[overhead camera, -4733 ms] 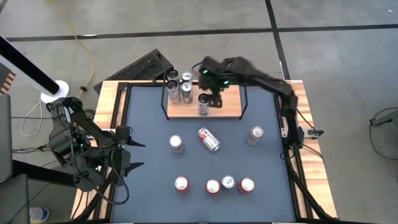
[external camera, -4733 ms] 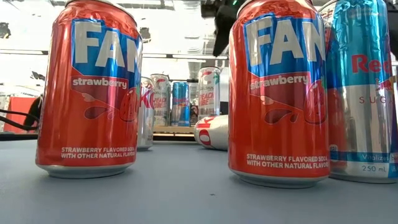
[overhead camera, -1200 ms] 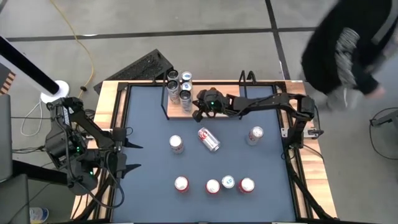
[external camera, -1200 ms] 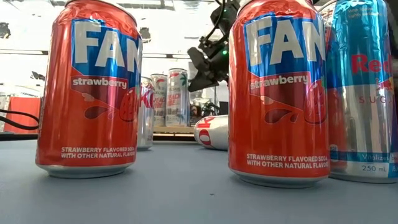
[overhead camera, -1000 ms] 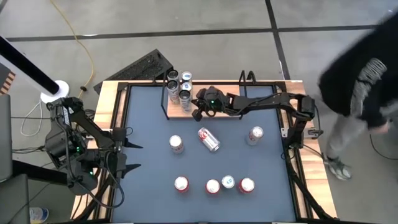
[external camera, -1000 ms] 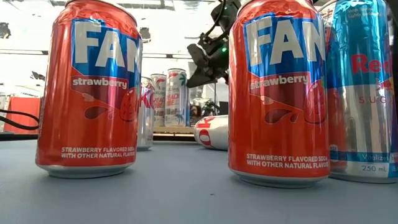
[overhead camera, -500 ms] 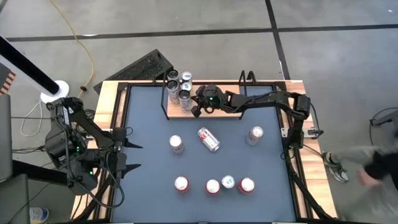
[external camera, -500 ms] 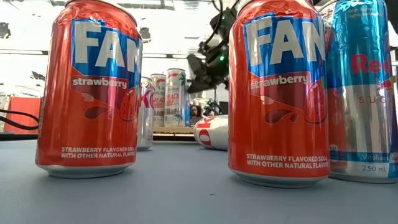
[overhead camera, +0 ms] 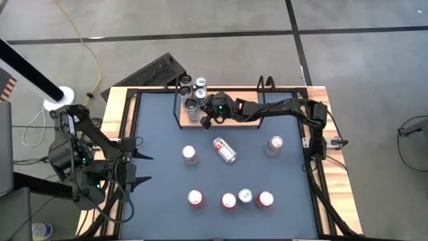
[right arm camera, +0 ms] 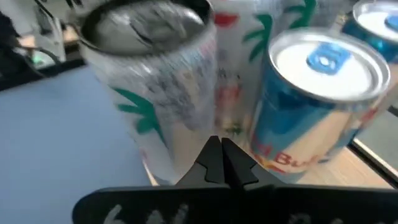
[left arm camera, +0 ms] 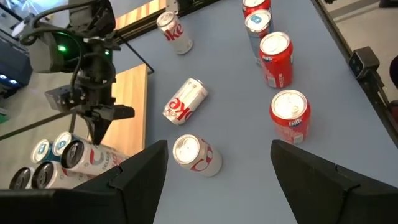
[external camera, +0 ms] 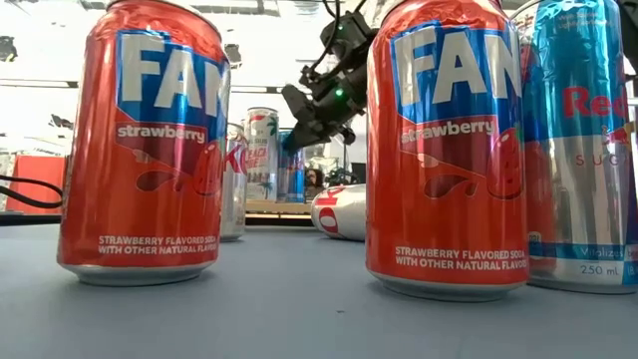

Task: Place canned beverage on shelf
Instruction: Put the white and pink soda can aligned with the other white and pink soda cans on the shelf

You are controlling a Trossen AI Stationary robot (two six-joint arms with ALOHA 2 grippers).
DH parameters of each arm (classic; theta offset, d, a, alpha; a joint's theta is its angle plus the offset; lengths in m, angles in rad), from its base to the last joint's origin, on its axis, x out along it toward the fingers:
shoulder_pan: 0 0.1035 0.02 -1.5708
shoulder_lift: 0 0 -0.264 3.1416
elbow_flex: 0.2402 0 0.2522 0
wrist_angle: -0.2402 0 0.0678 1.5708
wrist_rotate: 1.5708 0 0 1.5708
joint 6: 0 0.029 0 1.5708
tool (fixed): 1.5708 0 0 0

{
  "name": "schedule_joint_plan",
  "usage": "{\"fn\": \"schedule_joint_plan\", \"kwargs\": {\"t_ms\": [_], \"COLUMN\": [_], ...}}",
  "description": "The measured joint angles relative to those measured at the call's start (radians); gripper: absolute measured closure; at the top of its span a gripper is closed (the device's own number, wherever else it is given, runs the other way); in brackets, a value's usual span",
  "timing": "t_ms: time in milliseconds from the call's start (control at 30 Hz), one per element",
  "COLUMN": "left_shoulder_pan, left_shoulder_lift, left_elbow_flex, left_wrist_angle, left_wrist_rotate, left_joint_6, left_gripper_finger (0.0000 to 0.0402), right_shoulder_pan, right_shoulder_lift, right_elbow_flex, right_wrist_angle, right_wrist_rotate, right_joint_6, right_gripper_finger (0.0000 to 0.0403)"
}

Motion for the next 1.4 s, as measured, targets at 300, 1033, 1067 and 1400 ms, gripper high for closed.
{"fn": "schedule_joint_plan", "kwargs": {"t_ms": [300, 1033, 1067, 1400], "left_shoulder_pan": [0.0, 0.0, 0.0, 0.0], "left_shoulder_lift": [0.0, 0.0, 0.0, 0.0], "left_elbow_flex": [0.0, 0.0, 0.0, 0.0], "left_wrist_angle": [-0.014, -0.016, -0.016, -0.016], "left_wrist_rotate": [0.005, -0.006, -0.006, -0.006], "left_joint_6": [-0.016, -0.007, -0.007, -0.012], "left_gripper_finger": [0.0127, 0.0127, 0.0127, 0.0127], "right_shoulder_pan": [0.01, 0.019, 0.019, -0.001], "right_shoulder_lift": [-0.019, -0.017, -0.017, -0.017], "right_elbow_flex": [-0.001, -0.002, -0.002, -0.002], "right_wrist_angle": [-0.06, 0.03, 0.036, 0.09], "right_wrist_rotate": [0.0, -0.028, -0.028, -0.078], "right_joint_6": [0.011, 0.008, 0.008, 0.001], "right_gripper_finger": [0.0403, 0.0403, 0.0403, 0.0403]}}
